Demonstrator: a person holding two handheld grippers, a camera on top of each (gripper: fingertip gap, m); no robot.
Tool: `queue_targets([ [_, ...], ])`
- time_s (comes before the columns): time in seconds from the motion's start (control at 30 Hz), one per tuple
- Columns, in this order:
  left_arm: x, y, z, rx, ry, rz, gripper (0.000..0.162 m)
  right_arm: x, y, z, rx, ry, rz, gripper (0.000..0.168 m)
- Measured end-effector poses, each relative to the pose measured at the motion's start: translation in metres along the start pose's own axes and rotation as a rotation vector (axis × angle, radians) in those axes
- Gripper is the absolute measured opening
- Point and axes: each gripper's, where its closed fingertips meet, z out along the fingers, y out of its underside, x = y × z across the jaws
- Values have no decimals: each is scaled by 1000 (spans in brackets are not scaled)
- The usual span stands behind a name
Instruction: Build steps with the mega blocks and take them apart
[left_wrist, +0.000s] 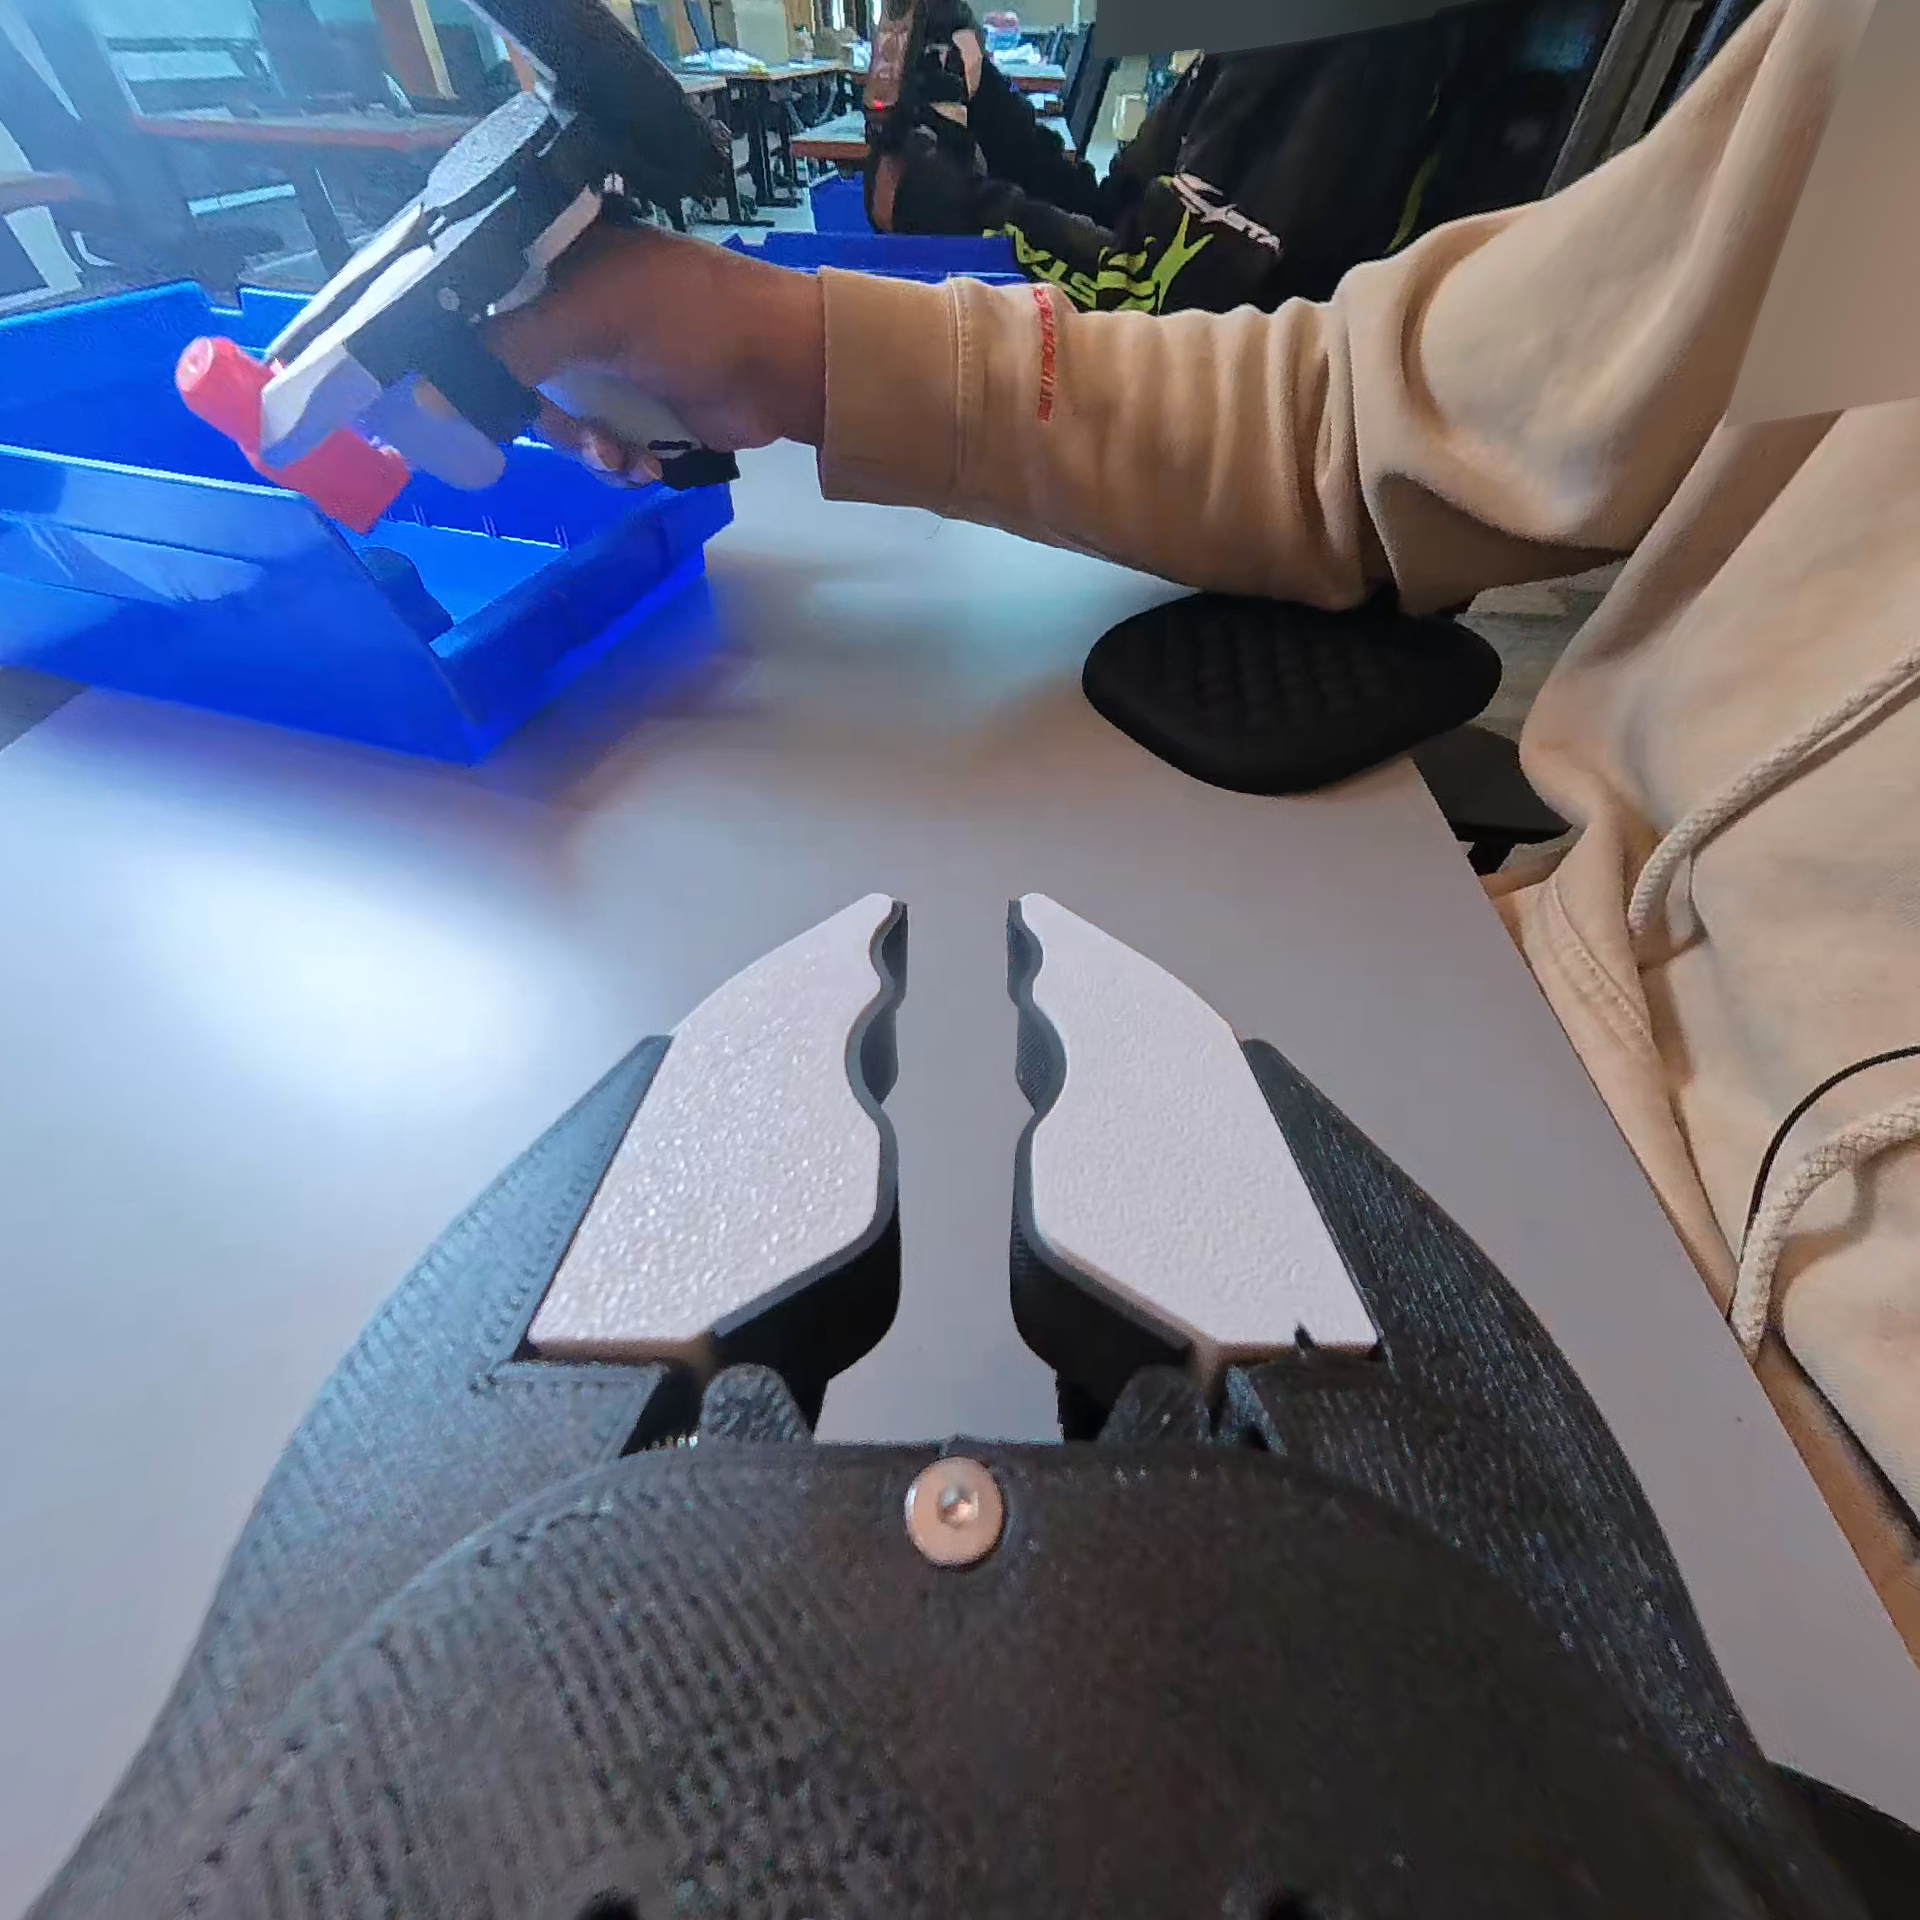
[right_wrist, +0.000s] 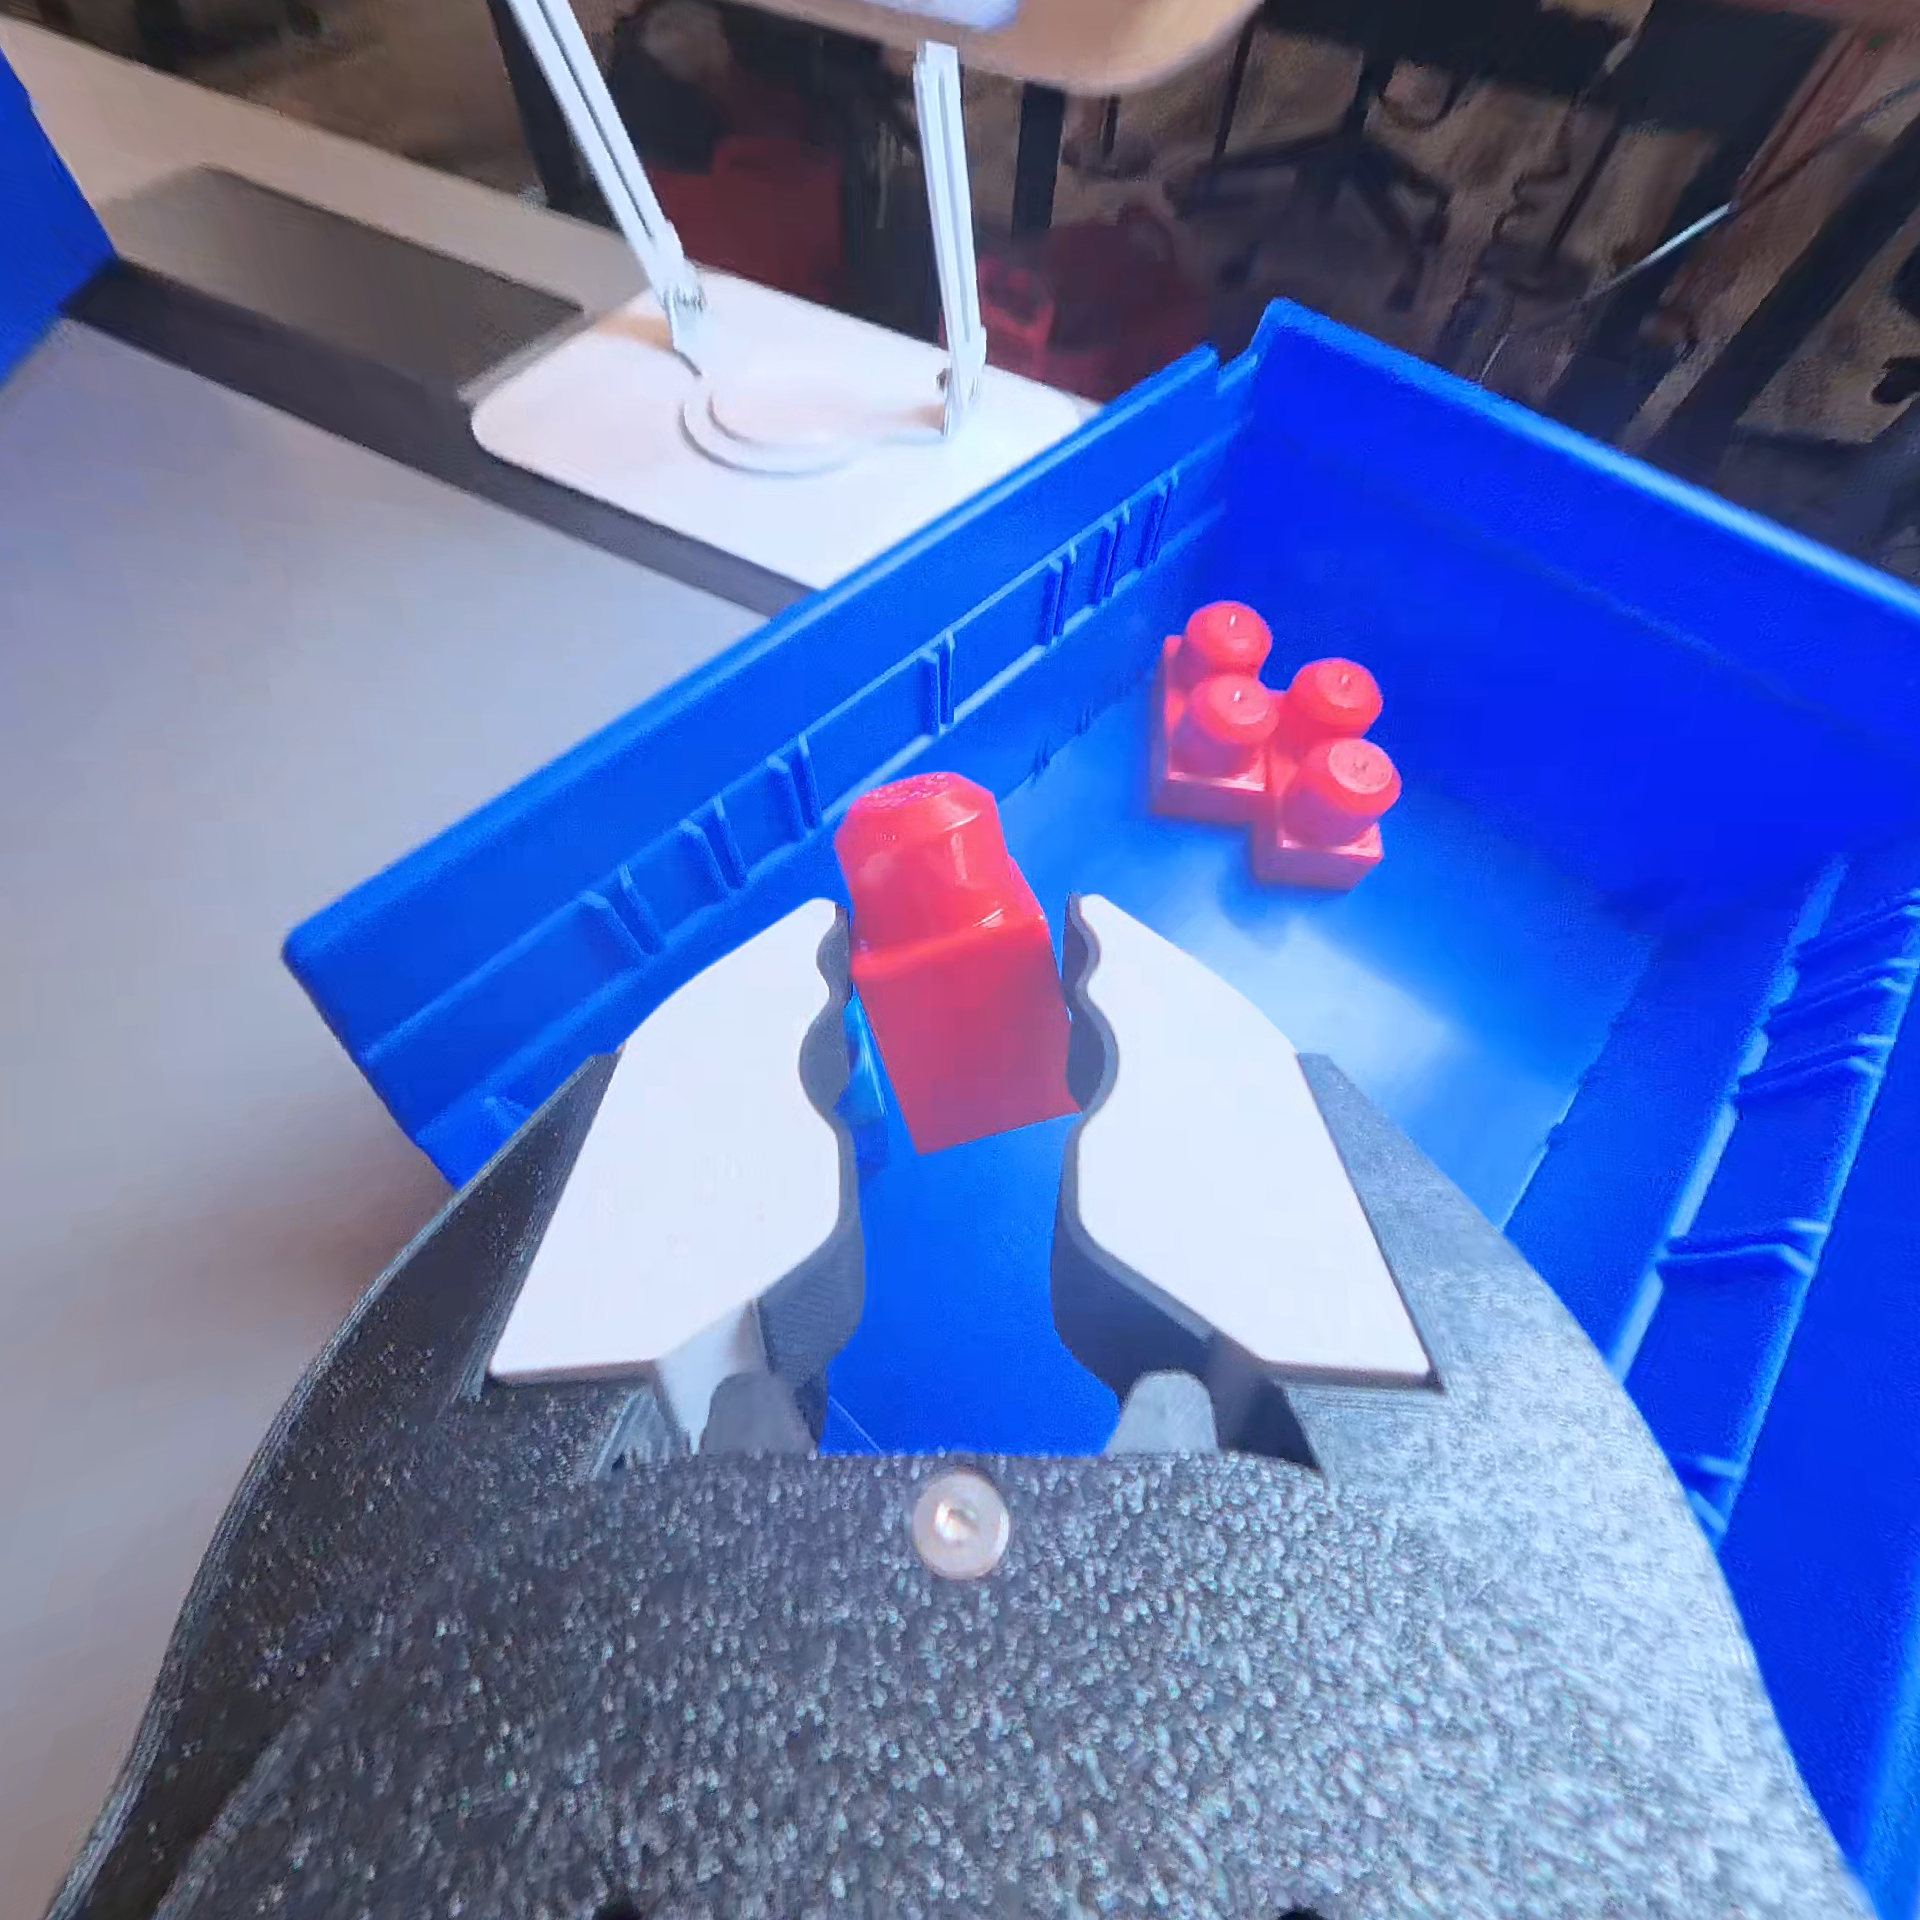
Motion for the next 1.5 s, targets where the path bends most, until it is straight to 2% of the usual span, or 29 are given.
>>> queue_targets([
  [0.13,0,7,2,-27,8,11,18,1,25,1,-122,23,-53,39],
  [0.37,2,18,7,-84,13,32,19,2,37,-7,-190,18,-55,38],
  [0.47,-2,18,6,-84,-13,39,19,0,31,-13,-152,10,-54,38],
  [0.57,-17,11,-3,-56,-80,11,21,-15,-4,-35,11,-32,-79,38],
  [0.67,-46,-3,-24,-9,-219,-8,22,-44,-54,-75,228,-111,-89,38],
  [0.73,-79,-13,-50,-14,-387,5,23,-67,-77,-101,329,-170,-80,38],
  [0.87,-142,-20,-133,-160,-764,19,29,-111,-78,-127,379,-218,-92,40],
  [0.97,-180,-4,-190,-347,-914,-95,44,-147,-53,-129,345,-287,-102,40],
  [1.1,-227,27,-232,-538,-976,-268,50,-181,-14,-118,295,-351,-139,40],
  [1.2,-252,68,-241,-686,-970,-443,55,-190,5,-106,283,-363,-156,39],
  [1.3,-272,106,-242,-777,-987,-544,56,-193,16,-98,260,-361,-182,39],
  [1.4,-290,127,-243,-790,-1053,-578,54,-192,16,-97,279,-337,-222,38],
  [1.5,-298,124,-248,-828,-1091,-504,21,-192,17,-97,289,-323,-245,37],
])
